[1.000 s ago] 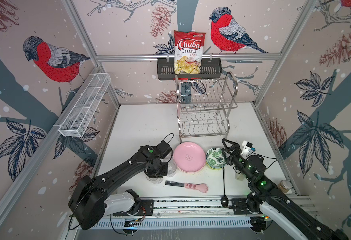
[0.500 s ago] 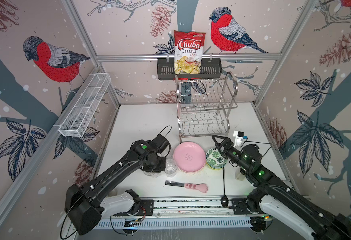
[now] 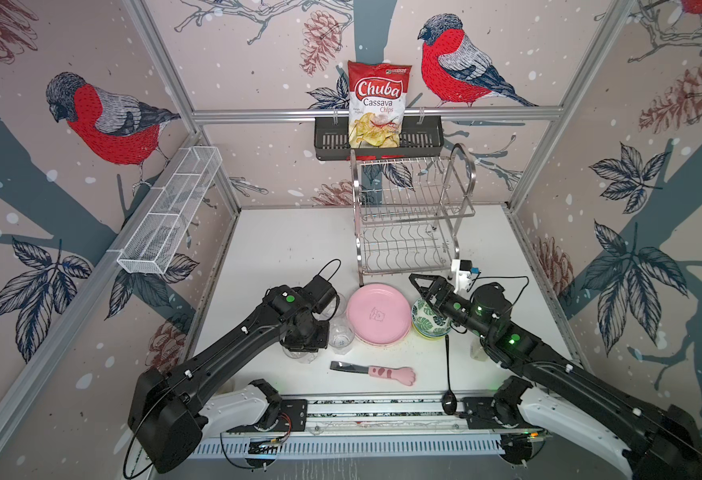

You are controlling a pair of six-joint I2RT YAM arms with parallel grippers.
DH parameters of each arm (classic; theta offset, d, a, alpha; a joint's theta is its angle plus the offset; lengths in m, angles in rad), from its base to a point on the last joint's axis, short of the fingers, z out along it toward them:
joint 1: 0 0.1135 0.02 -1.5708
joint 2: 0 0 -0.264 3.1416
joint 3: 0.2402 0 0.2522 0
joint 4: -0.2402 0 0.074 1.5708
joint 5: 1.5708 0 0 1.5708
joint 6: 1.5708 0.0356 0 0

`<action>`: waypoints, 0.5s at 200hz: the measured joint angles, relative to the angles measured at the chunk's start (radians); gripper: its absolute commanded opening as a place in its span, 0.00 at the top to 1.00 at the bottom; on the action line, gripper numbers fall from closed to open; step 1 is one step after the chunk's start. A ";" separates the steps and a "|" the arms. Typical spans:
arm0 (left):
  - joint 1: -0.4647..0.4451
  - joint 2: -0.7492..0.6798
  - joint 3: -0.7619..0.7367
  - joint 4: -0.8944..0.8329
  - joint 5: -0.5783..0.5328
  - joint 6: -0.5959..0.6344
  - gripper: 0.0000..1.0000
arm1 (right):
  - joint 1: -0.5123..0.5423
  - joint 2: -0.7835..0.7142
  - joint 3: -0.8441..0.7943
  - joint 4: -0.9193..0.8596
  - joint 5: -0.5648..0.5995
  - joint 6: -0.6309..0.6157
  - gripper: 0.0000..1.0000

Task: Unload the mixed dishes from the dish rack
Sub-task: 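Lower the clear glass onto the table beside the other glasses with left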

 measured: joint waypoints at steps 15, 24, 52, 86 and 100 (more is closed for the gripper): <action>0.004 0.000 0.000 0.003 -0.002 0.002 1.00 | 0.003 0.005 0.002 0.001 0.000 0.000 0.03; 0.007 0.002 0.000 0.004 -0.003 0.006 1.00 | 0.003 0.009 0.003 0.001 0.000 0.000 0.03; 0.026 0.015 -0.022 0.035 -0.007 0.020 1.00 | 0.003 0.015 0.003 0.001 0.000 0.000 0.03; 0.032 0.060 -0.050 0.095 -0.002 0.031 1.00 | 0.003 0.011 0.004 0.000 0.000 0.000 0.02; 0.032 0.083 -0.050 0.117 -0.002 0.045 1.00 | 0.003 0.004 0.003 0.000 0.000 0.000 0.02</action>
